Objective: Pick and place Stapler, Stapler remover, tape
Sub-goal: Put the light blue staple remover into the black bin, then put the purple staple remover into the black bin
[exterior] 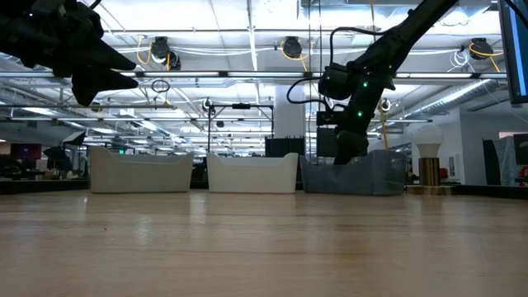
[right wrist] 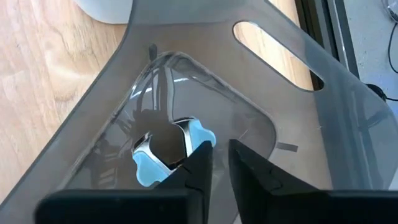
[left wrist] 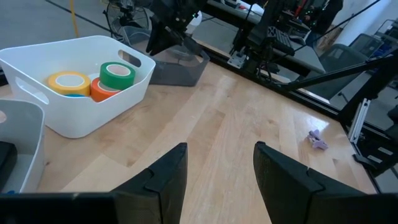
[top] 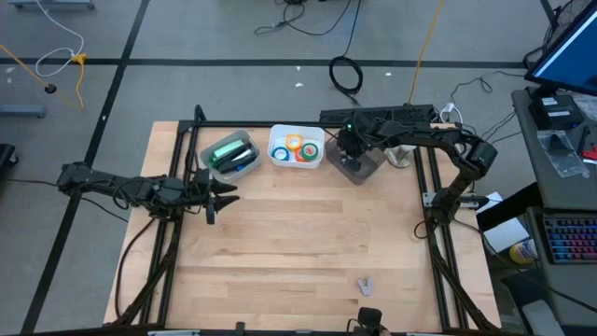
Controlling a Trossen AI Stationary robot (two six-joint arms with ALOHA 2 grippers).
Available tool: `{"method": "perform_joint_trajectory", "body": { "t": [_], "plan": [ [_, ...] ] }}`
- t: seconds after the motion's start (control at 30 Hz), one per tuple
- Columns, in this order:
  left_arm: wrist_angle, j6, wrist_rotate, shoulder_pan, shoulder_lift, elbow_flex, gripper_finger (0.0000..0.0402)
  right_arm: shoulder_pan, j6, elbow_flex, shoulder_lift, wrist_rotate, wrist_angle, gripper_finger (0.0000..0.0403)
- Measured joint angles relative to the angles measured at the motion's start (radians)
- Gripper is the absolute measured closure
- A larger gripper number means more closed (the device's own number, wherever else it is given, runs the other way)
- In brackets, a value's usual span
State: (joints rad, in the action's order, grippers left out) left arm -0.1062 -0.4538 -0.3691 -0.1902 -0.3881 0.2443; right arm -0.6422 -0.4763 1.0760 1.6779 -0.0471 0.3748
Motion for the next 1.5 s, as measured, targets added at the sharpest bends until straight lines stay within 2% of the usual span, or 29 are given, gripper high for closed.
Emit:
{"method": "perform_joint_trajectory", "body": {
  "t": [0.23, 0.33, 0.47, 0.53, 0.73, 0.93, 1.17, 1.37, 1.5],
  "plan": [
    [0.000, 0.000, 0.000, 0.000, 0.000, 0.000, 0.0220, 0.001, 0.001, 0.002, -0.012, -0.019, -0.006, 0.0325],
    [0.000, 0.000, 0.000, 0.000, 0.000, 0.000, 0.0220, 0.016, 0.024, 0.021, -0.077, -0.035, -0.006, 0.0324],
    [0.001, 0.000, 0.000, 0.000, 0.000, 0.000, 0.0220, 0.068, 0.083, 0.026, -0.229, -0.028, 0.017, 0.0328],
    [0.002, 0.005, 0.000, 0.000, 0.000, 0.000, 0.0220, 0.108, 0.146, 0.026, -0.318, -0.015, 0.048, 0.0330],
    [0.001, 0.027, 0.001, 0.000, 0.000, 0.000, 0.0220, 0.283, 0.393, 0.026, -0.558, 0.178, 0.238, 0.0329],
    [-0.003, 0.038, 0.001, 0.000, 0.000, 0.000, 0.0220, 0.525, 0.694, 0.026, -0.691, 0.209, 0.401, 0.0330],
    [-0.003, 0.029, 0.002, 0.000, 0.000, 0.000, 0.0220, 0.793, 0.947, 0.026, -0.702, 0.221, 0.507, 0.0330],
    [-0.003, 0.015, 0.002, 0.000, 0.000, 0.000, 0.0220, 0.964, 1.009, 0.025, -0.643, 0.237, 0.563, 0.0329],
    [-0.003, -0.029, 0.005, 0.000, 0.000, 0.000, 0.0220, 1.055, 0.993, 0.004, -0.601, 0.235, 0.531, 0.0328]
  ]
}}
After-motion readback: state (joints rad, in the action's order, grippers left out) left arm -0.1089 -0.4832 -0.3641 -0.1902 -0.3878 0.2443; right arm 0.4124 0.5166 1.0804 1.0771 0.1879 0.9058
